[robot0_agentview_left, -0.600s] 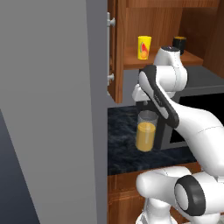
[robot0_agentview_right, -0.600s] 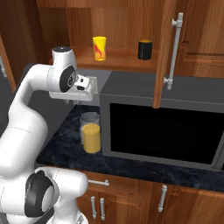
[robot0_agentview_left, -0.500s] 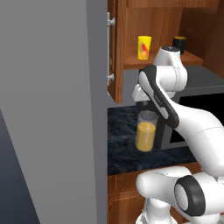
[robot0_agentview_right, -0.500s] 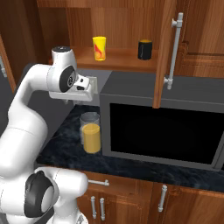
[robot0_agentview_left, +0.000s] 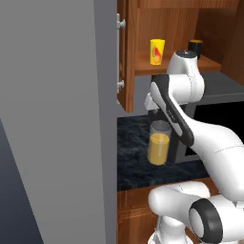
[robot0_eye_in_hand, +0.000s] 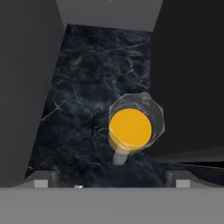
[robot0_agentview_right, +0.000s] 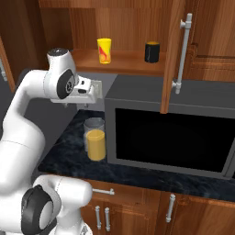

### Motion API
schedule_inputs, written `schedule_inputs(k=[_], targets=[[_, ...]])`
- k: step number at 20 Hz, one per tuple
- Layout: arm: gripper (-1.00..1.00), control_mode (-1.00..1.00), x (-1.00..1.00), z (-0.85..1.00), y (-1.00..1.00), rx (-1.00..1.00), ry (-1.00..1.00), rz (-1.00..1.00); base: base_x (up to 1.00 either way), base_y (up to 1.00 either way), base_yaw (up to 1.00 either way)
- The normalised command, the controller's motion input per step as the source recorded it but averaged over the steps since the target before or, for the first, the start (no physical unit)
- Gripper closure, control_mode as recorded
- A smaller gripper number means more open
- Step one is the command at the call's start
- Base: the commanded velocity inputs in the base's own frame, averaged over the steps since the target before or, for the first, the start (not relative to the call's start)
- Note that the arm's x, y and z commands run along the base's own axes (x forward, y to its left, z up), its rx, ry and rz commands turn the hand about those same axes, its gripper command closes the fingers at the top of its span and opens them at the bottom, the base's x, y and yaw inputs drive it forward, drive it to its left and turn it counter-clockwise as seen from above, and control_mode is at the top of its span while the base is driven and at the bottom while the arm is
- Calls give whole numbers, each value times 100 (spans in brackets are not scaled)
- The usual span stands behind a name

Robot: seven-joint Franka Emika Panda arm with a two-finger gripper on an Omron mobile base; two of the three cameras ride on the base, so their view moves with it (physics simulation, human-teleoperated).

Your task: There is a tray on the dining counter. Grab the cup, mug, and pitcher and place them on the tray. The pitcher may be placed next to the tray if it cannot fit the tray.

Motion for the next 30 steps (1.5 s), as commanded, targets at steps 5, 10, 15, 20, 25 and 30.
schedule_inputs(k=[5, 10, 15, 20, 25, 30], targets=[[-100, -100, 0, 29, -5, -8, -19, 9, 0, 0, 0], [-100, -100, 0, 37, -9, -10, -15, 7, 0, 0, 0], [-100, -100, 6, 41, -3, -11, -12, 5, 0, 0, 0], [-100, -100, 19, 46, 0, -11, -8, 2, 0, 0, 0], [-100, -100, 32, 49, 0, -11, -3, 0, 0, 0, 0], [-100, -100, 50, 47, 0, -8, 0, 0, 0, 0, 0]])
